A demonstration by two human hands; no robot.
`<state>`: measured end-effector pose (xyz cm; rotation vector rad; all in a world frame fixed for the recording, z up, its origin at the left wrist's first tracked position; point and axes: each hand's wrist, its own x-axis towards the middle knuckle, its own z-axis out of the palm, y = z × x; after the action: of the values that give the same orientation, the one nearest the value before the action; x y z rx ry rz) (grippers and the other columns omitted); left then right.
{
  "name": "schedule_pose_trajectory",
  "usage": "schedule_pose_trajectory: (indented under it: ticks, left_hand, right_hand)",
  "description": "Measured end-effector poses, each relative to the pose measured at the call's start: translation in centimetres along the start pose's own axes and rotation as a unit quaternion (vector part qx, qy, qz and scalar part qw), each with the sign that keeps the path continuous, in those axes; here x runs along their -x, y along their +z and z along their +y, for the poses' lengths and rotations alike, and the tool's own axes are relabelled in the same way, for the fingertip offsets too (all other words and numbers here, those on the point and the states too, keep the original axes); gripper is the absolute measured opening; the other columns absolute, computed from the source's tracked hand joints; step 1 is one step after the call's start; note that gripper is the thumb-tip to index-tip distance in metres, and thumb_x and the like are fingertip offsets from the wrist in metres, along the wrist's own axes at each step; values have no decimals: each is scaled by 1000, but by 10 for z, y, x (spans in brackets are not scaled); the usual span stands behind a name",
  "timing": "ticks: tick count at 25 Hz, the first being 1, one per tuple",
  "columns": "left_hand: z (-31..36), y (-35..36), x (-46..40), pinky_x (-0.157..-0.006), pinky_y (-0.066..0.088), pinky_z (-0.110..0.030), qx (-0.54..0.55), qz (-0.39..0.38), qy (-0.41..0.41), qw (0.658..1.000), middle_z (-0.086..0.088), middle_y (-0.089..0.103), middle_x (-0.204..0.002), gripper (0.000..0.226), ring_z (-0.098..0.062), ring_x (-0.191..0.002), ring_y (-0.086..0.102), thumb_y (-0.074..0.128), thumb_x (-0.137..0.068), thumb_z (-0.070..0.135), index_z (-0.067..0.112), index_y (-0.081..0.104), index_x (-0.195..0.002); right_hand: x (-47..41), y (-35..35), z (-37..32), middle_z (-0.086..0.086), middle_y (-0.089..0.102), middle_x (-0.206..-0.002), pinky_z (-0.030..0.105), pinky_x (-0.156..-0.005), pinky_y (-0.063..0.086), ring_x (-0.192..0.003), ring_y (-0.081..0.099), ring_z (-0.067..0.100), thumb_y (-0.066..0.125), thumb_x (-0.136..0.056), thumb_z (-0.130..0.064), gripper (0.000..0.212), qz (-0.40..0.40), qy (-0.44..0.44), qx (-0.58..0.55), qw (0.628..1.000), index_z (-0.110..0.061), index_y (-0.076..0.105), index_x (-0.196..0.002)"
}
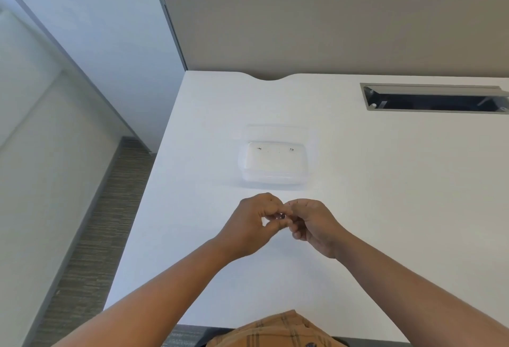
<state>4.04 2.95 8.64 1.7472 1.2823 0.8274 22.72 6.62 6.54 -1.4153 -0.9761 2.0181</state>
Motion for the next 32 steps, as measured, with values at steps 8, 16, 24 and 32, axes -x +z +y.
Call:
schedule_pose_trajectory:
  ticks: [8, 16, 24, 32]
  left_hand:
    - [2, -11, -8, -74, 49, -8, 36, 96, -63, 993, 19, 73, -88, 13, -2, -83, 71, 75, -90, 15, 26, 73, -96]
    - [-2, -10, -3, -82, 60, -28, 183, 104, -140, 968, -1, 79, -90, 14, -21, -86, 75, 65, -97, 12, 20, 77, -100]
    - [-10, -13, 10, -74, 50, -8, 40, 56, -129, 989, 14, 73, -87, 21, 4, -79, 68, 56, -101, 10, 21, 72, -107]
    - [-6, -18, 13, -77, 52, -35, -114, -29, -76, 990, 5, 66, -85, 22, -16, -84, 61, 47, -103, 15, 18, 68, -96]
  right_hand:
    - [10, 4, -5, -19, 54, -68, 13, -54, 38, -55, 47, 3, 69, -91, -25, 11, 56, -121, 200, 971, -33, 78, -92]
    - [14, 12, -4, 0, 76, -92, 27, -78, 51, -79, 65, 8, 65, -97, -34, 12, -3, -173, 231, 958, -27, 74, -97]
    - [14, 9, -3, -9, 50, -64, 32, -64, 42, -64, 49, 12, 52, -92, -65, 30, 16, -180, 352, 918, -43, 73, -96]
    - [17, 11, -13, -31, 62, -69, 29, -58, 40, -61, 54, -1, 54, -97, -51, 22, 55, -208, 486, 847, -36, 67, -87]
